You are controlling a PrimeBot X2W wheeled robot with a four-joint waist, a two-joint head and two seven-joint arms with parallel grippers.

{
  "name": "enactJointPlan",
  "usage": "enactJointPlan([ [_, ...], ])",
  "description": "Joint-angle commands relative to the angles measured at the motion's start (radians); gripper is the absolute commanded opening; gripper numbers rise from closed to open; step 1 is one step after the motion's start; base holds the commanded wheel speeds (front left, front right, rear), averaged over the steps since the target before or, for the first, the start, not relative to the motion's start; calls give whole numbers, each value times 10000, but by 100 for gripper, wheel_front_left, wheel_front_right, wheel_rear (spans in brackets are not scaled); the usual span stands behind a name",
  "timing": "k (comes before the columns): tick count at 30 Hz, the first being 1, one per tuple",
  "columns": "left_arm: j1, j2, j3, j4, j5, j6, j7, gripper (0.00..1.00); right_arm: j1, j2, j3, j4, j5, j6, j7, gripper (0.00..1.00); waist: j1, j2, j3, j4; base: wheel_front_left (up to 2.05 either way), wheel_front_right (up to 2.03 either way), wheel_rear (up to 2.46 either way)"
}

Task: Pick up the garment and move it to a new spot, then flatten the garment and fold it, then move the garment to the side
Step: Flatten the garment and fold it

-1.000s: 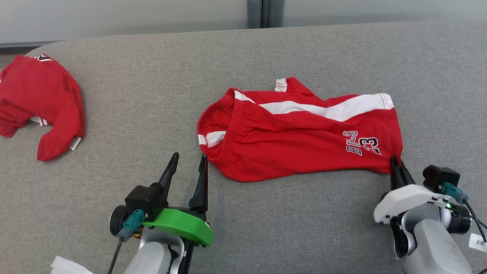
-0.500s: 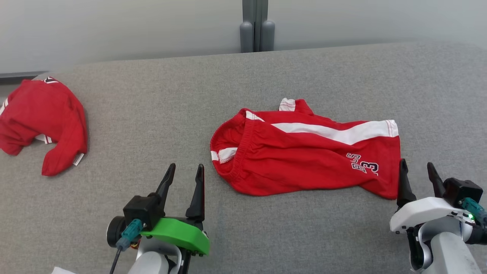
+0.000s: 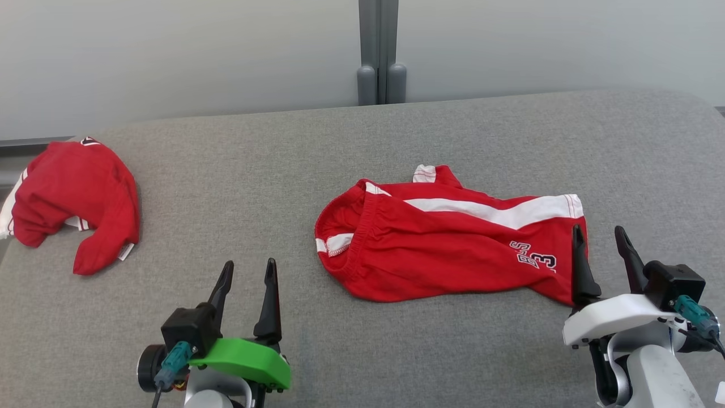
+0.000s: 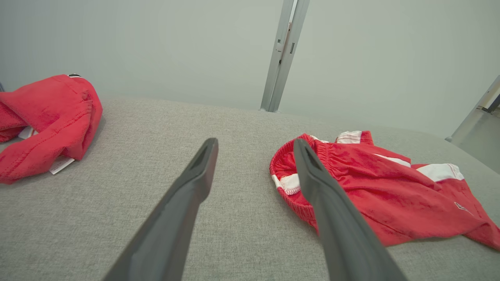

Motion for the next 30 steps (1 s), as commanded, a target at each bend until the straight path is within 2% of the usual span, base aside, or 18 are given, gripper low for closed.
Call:
enactJointPlan([
  [1,216,-12,90,60,103,-21,-7,100,169,-35,83,-88,57,-14,-22,100,0,0,-9,34,0,0,0],
  [30,-100,-241,376,169,594,-291,-7,100,209,-35,544,-586,-20,-12,269,100,0,0,459,102,0,0,0],
])
